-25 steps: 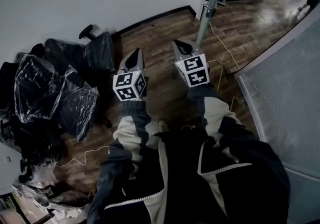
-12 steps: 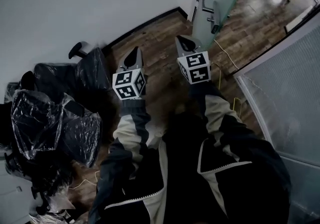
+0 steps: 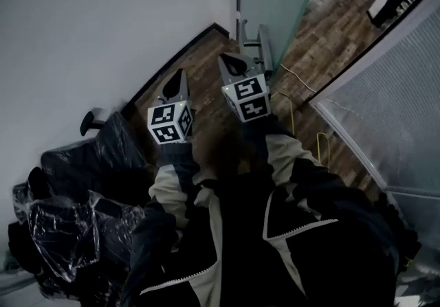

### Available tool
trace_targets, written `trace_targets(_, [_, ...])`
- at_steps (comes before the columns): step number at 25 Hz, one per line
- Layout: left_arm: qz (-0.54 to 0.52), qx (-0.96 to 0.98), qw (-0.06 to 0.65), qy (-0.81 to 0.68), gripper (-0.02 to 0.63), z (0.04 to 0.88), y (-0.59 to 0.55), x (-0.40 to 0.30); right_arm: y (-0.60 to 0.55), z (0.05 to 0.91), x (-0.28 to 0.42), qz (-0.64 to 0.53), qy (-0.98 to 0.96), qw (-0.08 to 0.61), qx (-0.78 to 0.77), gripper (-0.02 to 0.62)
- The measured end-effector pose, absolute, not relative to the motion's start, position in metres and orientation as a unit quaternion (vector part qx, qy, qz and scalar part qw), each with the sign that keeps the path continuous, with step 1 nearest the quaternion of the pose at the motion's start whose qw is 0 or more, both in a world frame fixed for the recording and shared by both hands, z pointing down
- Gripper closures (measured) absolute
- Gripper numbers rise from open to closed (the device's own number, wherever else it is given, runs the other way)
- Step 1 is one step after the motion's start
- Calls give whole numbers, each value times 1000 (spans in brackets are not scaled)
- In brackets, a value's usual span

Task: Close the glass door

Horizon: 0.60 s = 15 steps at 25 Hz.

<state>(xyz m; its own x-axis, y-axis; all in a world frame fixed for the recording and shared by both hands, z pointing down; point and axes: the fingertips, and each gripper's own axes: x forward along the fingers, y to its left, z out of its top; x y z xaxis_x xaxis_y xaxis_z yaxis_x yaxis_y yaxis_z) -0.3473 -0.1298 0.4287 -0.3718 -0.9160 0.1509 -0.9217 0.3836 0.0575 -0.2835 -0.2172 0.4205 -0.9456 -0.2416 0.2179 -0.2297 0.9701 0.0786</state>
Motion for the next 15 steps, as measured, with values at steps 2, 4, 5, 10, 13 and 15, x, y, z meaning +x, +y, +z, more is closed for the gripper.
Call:
trace_targets(2, [22,573,86,-815,606,436,-149,-351,-224,432,-280,-15,-984,124,130,591])
trace_targets(4, [23,598,90,-796,606,441,-169,-349,-229,439,-273,-16,-980,131,148,591])
trace_targets(5, [22,616,89,-783,606,442,-183,-346,-232,437,-268,-22,-978,132,163,591])
trace_targets(10, [24,695,80,-714,607,433,-237,-331,-250,418,-258,-24,-964,115,237,591])
trace_targets(13, [25,730,78,-678,606,429,-241,-327,-247,409,-250,-28,-952,109,286,591])
trace_targets(15, [28,752,71,-655,606,422,-244,-325,-250,401,-244,-33,-940,104,322,591])
